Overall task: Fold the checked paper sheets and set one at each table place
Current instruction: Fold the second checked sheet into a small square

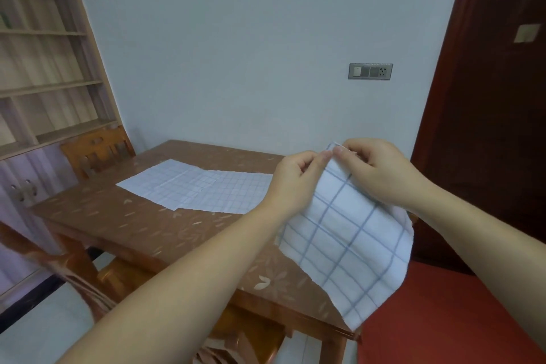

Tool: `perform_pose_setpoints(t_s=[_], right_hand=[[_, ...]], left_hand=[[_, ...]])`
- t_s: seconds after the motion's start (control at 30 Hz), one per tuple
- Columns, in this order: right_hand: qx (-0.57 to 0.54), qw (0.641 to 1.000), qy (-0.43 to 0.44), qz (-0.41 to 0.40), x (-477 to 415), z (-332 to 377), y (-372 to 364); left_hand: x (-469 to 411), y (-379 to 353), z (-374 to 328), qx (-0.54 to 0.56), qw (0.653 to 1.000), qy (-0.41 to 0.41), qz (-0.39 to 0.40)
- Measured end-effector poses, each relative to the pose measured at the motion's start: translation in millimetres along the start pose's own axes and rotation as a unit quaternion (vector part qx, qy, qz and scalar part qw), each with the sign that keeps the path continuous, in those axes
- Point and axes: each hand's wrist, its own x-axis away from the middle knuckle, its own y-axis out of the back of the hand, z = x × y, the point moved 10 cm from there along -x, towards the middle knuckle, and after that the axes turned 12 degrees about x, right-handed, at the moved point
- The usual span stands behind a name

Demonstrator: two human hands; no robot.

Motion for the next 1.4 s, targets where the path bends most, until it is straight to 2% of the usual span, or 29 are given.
perform_pose_setpoints(t_s=[0.1, 0.2, 0.3, 0.43, 0.57, 0.6, 0.67, 0.77, 0.9, 1.07, 1.2, 1.33, 1.4], right_hand=[[-0.011, 0.998, 0.007, -0.054, -5, 4, 13], [0.009, 0.996, 0.009, -0.084, -12, 1, 27], [0.049, 0.994, 0.017, -0.101, -16, -4, 40], [0.082, 0.99, 0.023, -0.115, -17, -7, 43], [0.041, 0.993, 0.01, -0.114, -20, -4, 36], [0.008, 0.994, -0.008, -0.108, -20, -7, 37], [-0.055, 0.995, -0.063, -0.049, -21, -25, 33], [-0.049, 0.991, -0.107, 0.062, -12, -46, 19], [-0.06, 0.99, -0.114, 0.055, -9, -47, 22], [-0.05, 0.993, -0.104, 0.001, -18, -41, 37], [-0.055, 0.993, -0.104, -0.008, -20, -47, 44], [-0.068, 0.99, -0.122, -0.011, -23, -55, 42], [-0.06, 0.991, -0.124, -0.004, -22, -54, 39]], left_hand=[[6, 10, 3, 0.013, 1.0, 0.004, -0.004], [14, 18, 12, -0.014, 0.999, 0.028, 0.026], [20, 31, 28, -0.05, 0.996, 0.059, 0.037], [22, 34, 34, -0.028, 0.994, 0.091, 0.052], [19, 11, 23, -0.029, 0.988, 0.108, 0.111], [19, 10, 24, -0.021, 0.986, 0.117, 0.113], [20, 14, 28, 0.003, 0.983, 0.144, 0.11], [23, 21, 39, 0.046, 0.975, 0.186, 0.117], [28, 23, 54, 0.073, 0.957, 0.239, 0.149], [23, 23, 63, 0.128, 0.957, 0.243, 0.097], [28, 22, 67, 0.147, 0.944, 0.275, 0.106], [25, 37, 78, 0.11, 0.945, 0.309, 0.017], [21, 33, 75, 0.136, 0.945, 0.297, 0.009]])
